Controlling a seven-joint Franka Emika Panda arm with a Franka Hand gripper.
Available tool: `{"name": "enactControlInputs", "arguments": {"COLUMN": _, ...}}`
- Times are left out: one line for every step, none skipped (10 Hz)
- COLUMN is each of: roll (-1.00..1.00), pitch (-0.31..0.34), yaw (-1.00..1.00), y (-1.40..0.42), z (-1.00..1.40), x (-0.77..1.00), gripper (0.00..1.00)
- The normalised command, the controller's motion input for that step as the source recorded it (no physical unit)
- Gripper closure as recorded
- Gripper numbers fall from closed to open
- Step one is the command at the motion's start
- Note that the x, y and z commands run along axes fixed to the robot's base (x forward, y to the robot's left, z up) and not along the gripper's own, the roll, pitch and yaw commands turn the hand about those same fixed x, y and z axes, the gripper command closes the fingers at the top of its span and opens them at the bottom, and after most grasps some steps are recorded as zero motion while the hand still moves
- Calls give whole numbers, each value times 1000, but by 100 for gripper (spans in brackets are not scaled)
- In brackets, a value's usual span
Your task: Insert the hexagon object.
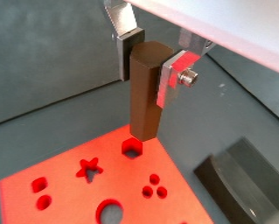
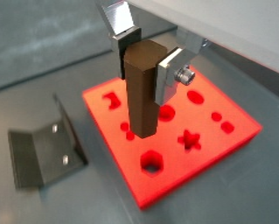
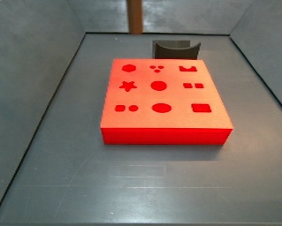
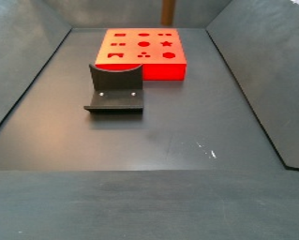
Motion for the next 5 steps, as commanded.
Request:
{"name": "enactControlInputs", "arguments": {"roll": 6, "pitch": 114, "yaw": 3, "y": 89, "z": -663, "x": -137, "gripper": 100}}
{"name": "enactControlInputs", "arguments": {"roll": 31, "pitch": 177, "yaw": 29, "y": 0, "z": -666, "x": 0, "gripper": 100}}
{"name": "enactControlInputs", "arguments": {"roll": 44, "pitch": 143, "yaw": 109, "y": 0, "z": -580, "x": 0, "gripper": 100}}
{"name": "enactControlInputs", "arguments": {"roll": 101, "pitch": 156, "yaw": 177, "y": 0, "z": -509, "x": 0, "gripper": 100}}
{"name": "enactControlInputs", "arguments": {"roll": 121, "pitch": 177, "yaw": 166, "y": 0, "z": -417, "x": 0, "gripper": 100}}
